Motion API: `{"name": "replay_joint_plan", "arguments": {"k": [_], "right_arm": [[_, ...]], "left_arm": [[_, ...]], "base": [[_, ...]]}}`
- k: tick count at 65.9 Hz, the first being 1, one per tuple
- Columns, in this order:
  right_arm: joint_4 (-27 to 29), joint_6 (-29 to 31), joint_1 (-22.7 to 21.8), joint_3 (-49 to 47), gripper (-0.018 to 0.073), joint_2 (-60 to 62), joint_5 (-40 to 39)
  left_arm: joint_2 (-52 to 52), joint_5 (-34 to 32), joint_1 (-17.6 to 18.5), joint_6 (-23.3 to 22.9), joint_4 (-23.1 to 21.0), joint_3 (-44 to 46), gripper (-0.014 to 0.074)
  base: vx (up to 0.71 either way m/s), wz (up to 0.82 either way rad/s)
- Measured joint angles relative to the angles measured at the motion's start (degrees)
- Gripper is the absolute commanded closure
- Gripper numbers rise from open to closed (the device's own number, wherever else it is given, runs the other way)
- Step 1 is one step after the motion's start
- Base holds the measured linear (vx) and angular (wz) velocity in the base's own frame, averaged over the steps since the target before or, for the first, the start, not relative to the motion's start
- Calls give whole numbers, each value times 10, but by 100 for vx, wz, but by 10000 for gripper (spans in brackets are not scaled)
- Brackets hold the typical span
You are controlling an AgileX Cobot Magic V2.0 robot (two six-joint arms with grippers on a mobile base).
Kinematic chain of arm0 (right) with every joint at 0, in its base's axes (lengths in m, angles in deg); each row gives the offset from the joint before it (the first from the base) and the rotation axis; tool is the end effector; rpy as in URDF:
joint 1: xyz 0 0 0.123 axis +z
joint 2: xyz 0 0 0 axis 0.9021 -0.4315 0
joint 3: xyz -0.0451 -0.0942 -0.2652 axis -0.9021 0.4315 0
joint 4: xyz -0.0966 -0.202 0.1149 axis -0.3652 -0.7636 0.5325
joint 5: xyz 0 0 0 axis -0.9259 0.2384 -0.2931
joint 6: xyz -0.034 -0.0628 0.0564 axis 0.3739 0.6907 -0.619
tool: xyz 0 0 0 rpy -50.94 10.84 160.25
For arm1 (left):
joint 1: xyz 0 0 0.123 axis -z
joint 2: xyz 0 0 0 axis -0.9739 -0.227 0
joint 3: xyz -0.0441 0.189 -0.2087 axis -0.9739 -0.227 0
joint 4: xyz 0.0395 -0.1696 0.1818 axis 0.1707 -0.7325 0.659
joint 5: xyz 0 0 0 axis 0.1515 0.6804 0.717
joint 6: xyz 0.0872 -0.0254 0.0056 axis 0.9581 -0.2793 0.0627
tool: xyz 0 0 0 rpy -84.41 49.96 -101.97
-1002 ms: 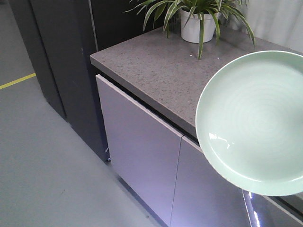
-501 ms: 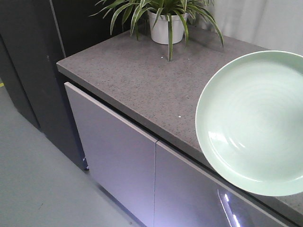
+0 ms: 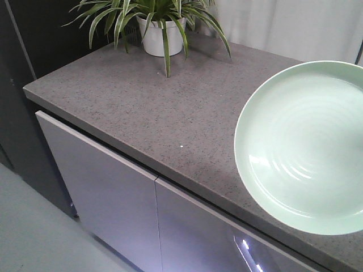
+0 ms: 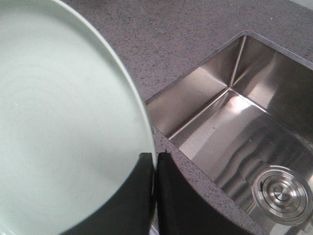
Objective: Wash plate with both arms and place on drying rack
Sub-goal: 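Drive the base toward the counter with the potted plant, then drive the base up to the stainless steel sink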
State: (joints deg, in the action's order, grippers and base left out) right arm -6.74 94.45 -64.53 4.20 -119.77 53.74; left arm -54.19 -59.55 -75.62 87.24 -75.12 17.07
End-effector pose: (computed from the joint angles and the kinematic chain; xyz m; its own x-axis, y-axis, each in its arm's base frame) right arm 0.1144 0.0183 0.4148 -0.5643 -0.0964 -0.8199 -0.2206 0.9747 0.0372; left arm 0.0567 -0.0019 0.1946 -0.0385 -0.0213 -0.9990 0.0262 0.9994 -0.0224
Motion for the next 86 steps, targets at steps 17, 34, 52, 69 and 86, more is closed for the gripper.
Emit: {"name": "replay_joint_plan", "arguments": {"k": [17,34,52,69,86], "right_arm": [[0,0,0,0,563,0,0],[0,0,0,0,563,0,0],[0,0,0,0,563,0,0],[0,0,0,0,563,0,0],[0,0,0,0,563,0,0]], "left_arm": [[0,0,0,0,0,0,603],[0,0,0,0,0,0,603],[0,0,0,0,0,0,603],[0,0,0,0,0,0,603],[0,0,0,0,0,0,603]], "base": [[6,-22],[7,-28],[7,-30],[6,-26],[5,-20]]}}
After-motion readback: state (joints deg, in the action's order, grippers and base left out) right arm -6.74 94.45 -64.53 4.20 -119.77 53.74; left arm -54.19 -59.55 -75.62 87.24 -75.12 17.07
